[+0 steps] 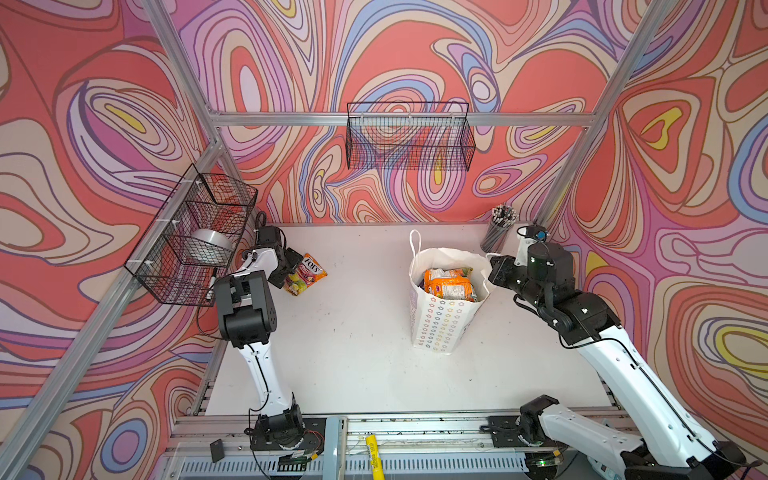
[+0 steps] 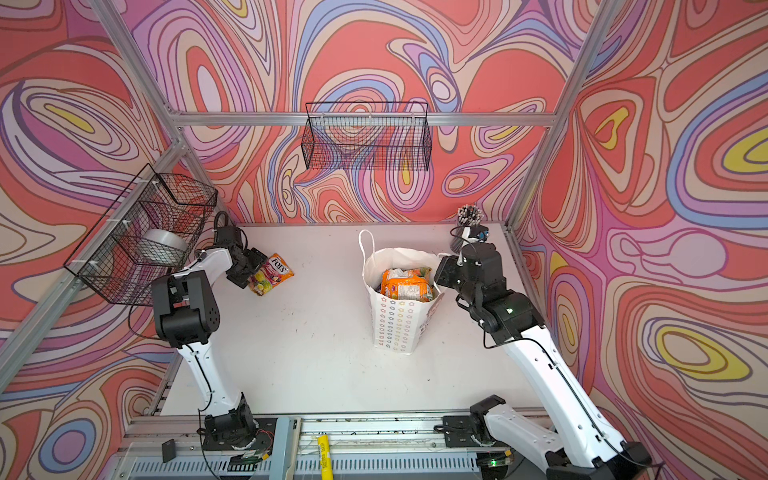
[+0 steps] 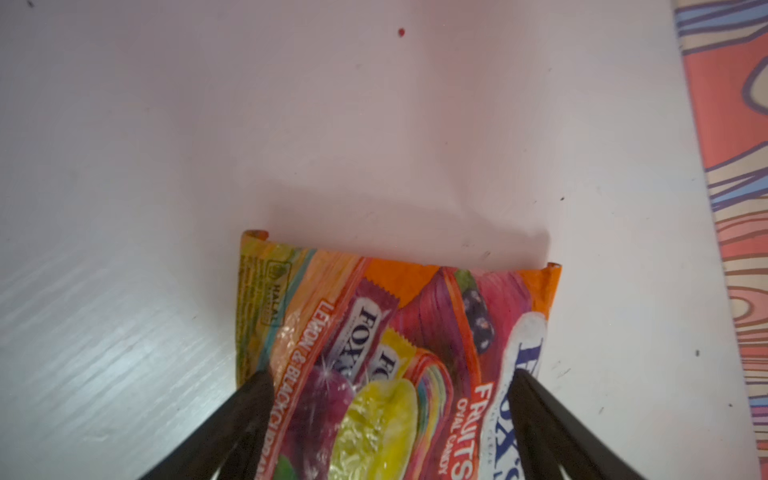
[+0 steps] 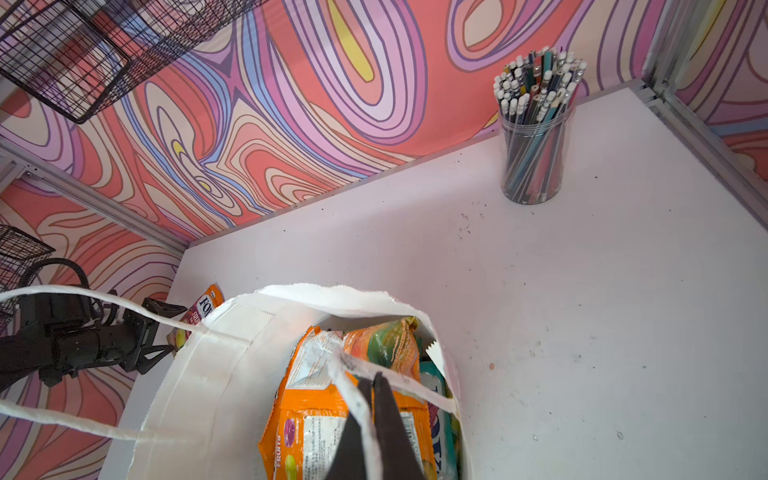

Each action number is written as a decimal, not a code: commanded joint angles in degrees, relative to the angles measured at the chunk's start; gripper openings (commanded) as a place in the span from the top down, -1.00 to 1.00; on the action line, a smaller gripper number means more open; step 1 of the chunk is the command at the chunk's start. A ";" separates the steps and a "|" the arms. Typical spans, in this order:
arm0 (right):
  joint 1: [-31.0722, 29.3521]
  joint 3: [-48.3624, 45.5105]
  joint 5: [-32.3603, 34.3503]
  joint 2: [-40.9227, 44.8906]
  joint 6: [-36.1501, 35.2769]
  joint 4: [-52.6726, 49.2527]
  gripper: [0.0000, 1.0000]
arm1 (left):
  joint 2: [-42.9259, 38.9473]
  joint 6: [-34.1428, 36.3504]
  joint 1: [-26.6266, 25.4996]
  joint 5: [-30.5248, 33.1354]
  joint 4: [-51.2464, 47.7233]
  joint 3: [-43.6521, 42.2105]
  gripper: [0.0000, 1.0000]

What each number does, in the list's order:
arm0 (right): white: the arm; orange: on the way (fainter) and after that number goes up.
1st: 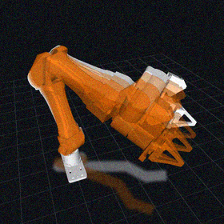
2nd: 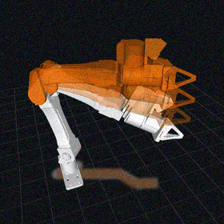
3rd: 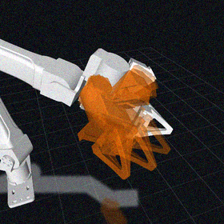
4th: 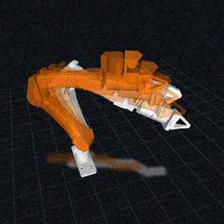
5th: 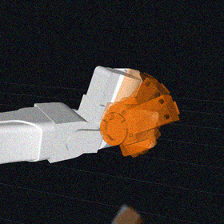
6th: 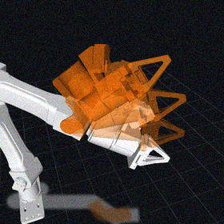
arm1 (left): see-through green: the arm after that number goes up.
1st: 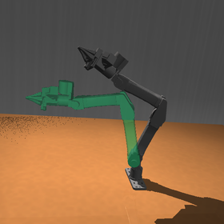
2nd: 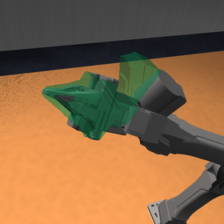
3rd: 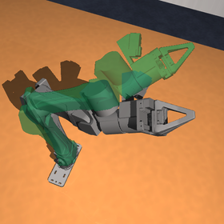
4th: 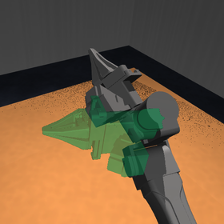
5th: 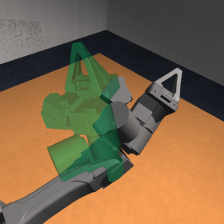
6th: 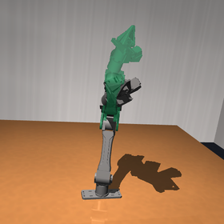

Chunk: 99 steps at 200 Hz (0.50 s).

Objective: Place the snacks into the paper bag
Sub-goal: 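Lower the left gripper over the Fox's Fruits packet and grasp it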

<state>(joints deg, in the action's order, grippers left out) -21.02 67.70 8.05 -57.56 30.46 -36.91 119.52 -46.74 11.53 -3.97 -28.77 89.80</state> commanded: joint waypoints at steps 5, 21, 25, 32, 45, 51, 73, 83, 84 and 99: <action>0.22 1.83 1.91 2.12 0.98 -3.29 1.00 | 0.15 -1.08 -1.50 4.08 -8.94 1.50 -0.78; 0.21 1.97 2.31 2.95 0.99 -3.59 1.00 | -0.09 -0.92 -2.10 4.17 -9.32 1.81 -0.76; 0.19 2.06 2.32 3.02 0.93 -3.74 1.00 | 0.07 -0.75 -2.26 4.64 -9.60 2.24 -0.75; 0.19 2.33 2.28 3.15 0.77 -3.97 1.00 | 0.80 -0.55 -2.69 5.68 -11.03 3.54 -0.72; 0.19 2.93 2.31 3.24 0.42 -4.51 1.00 | 2.18 -0.52 -3.19 6.69 -15.66 6.79 -0.67; 0.23 3.20 2.29 3.20 0.24 -4.71 1.00 | 1.93 -0.24 -3.75 7.73 -16.30 7.09 -0.67; 0.19 3.71 2.26 3.38 -0.53 -4.65 1.00 | -0.31 -0.96 -4.69 7.71 -14.63 4.92 -0.70; 0.23 3.47 2.35 3.53 -0.74 -4.36 1.00 | -0.75 -1.93 -4.99 7.86 -14.91 4.17 -0.71; 0.21 3.44 2.38 3.56 -0.75 -4.34 1.00 | -0.81 -1.98 -5.01 7.89 -14.91 4.12 -0.72; 0.23 2.98 2.10 3.77 -0.68 -3.82 1.00 | -1.52 -2.66 -5.65 8.53 -13.97 2.31 -0.78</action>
<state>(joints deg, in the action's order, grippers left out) -21.04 70.17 9.61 -54.74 30.65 -40.75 120.09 -47.24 6.68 2.24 -40.10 94.52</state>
